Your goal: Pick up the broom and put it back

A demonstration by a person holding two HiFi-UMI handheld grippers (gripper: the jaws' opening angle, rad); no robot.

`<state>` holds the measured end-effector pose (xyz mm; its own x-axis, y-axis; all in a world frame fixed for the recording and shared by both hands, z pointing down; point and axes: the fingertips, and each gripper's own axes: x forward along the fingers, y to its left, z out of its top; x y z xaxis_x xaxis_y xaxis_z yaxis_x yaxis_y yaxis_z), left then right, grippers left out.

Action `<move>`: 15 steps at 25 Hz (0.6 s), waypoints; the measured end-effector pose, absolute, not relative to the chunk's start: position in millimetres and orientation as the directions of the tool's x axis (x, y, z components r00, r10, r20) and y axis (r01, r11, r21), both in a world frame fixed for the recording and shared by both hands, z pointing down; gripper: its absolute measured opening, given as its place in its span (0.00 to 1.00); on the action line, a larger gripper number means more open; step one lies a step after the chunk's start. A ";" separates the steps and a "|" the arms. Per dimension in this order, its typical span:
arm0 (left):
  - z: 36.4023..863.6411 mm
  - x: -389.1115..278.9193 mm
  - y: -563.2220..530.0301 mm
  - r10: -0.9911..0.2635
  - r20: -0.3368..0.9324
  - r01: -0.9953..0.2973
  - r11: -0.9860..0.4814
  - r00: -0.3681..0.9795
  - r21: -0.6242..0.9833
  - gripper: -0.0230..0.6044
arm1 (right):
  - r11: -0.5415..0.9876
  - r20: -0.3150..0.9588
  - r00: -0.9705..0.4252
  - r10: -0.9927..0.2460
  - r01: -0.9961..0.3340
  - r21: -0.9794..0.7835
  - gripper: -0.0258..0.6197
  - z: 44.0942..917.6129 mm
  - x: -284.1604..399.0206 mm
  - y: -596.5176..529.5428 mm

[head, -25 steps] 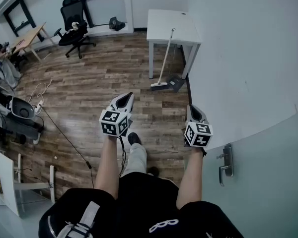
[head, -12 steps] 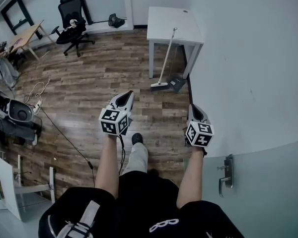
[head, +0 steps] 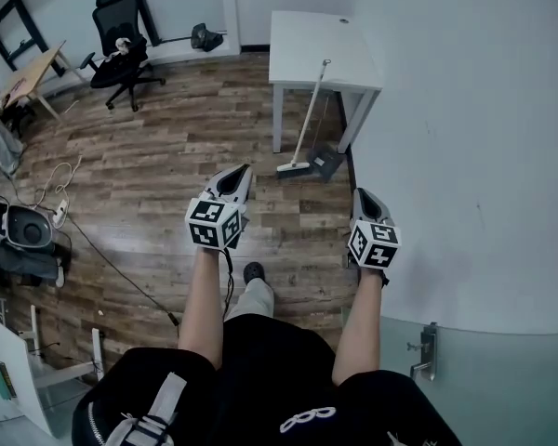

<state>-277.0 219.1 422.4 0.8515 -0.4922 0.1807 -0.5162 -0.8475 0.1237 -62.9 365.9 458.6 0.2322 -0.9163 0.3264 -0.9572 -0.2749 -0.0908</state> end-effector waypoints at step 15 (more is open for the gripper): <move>432.4 -286.7 56.7 -0.505 0.197 -0.537 -0.826 0.840 0.170 0.05 | -0.276 0.379 0.236 -0.895 -0.959 -0.057 0.08 467.9 -61.6 207.0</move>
<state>-286.7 56.7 432.4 0.8400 -0.5055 0.1974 -0.5371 -0.8261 0.1702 -61.6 207.0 467.9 0.2355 -0.8951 0.3787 -0.9594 -0.2764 -0.0566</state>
